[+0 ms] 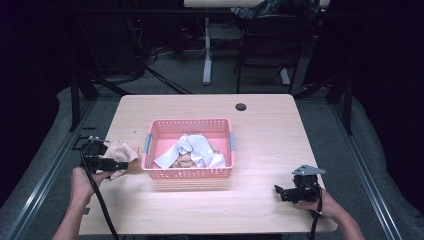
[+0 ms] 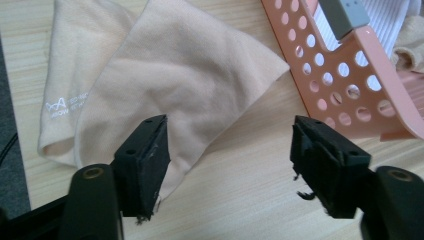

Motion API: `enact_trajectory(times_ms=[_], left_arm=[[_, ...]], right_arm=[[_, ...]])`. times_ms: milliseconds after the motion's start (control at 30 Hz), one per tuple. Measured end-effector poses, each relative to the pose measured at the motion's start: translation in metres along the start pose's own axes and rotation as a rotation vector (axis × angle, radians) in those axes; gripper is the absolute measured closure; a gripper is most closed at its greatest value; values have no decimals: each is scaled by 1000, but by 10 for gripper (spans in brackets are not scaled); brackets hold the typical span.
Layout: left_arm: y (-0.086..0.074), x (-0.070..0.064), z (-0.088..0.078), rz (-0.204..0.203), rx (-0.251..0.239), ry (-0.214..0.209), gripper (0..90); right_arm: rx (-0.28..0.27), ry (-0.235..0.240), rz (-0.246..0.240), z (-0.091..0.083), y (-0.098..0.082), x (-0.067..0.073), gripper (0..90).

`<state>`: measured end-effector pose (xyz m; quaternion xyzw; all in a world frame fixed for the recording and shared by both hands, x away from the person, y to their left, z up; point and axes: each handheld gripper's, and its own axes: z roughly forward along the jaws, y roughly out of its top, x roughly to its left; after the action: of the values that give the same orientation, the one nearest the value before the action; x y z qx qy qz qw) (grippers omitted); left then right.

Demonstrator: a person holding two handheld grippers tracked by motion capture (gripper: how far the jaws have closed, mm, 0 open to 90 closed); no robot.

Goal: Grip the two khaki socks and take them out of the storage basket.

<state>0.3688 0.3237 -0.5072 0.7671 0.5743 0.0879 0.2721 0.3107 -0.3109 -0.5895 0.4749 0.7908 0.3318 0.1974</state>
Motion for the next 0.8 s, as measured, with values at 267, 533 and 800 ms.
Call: enact_trajectory(times_ms=[267, 533, 800], left_arm=[[-21, -16, -10, 26, -45, 29, 198], [-48, -17, -8, -13, -50, 67, 46], [-73, -14, -1, -26, -71, 145, 0]], right_arm=[[0, 4, -1, 0, 0, 0, 0], [0, 1, 0, 0, 0, 0, 0], [2, -1, -2, 0, 0, 0, 0]])
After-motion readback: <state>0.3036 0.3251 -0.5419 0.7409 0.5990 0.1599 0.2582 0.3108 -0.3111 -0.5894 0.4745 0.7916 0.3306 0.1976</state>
